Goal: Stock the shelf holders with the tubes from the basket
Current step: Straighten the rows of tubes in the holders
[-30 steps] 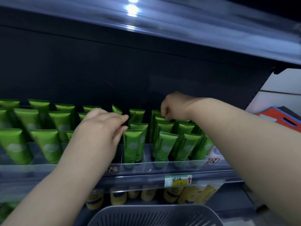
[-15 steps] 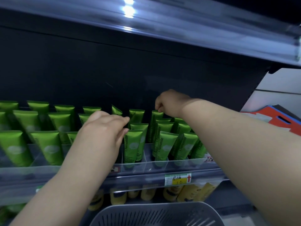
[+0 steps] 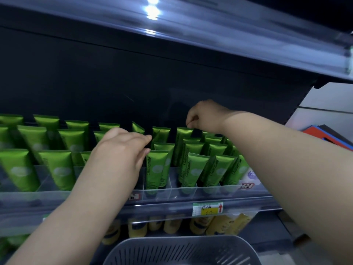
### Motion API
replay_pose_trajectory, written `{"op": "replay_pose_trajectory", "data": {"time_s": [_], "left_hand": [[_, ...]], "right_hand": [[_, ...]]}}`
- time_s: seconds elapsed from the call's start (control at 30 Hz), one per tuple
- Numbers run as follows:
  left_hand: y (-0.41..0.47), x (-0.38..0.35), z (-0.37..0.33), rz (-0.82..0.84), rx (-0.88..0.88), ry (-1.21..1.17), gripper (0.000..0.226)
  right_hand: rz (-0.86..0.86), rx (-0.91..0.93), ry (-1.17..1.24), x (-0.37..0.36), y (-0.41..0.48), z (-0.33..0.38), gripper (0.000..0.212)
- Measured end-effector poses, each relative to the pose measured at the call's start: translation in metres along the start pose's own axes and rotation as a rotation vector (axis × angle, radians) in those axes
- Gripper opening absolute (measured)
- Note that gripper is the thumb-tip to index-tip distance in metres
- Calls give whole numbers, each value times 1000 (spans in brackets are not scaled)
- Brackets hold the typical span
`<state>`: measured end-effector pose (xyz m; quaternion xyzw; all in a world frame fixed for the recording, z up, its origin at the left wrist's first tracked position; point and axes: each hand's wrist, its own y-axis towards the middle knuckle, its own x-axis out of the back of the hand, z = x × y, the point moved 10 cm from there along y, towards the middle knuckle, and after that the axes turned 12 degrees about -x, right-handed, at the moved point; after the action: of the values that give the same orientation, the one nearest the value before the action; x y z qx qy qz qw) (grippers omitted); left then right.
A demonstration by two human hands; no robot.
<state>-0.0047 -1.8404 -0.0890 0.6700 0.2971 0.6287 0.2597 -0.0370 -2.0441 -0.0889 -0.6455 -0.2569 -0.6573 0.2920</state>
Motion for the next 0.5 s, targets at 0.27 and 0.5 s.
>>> {"op": "replay_pose_trajectory", "data": {"time_s": [0.27, 0.5], "left_hand": [[-3, -6, -4, -15, -20, -16, 19], [-3, -6, -7, -5, -16, -8, 27]], "right_hand": [[64, 36, 68, -4, -22, 11, 16], [58, 35, -3, -3, -28, 20, 16]]}}
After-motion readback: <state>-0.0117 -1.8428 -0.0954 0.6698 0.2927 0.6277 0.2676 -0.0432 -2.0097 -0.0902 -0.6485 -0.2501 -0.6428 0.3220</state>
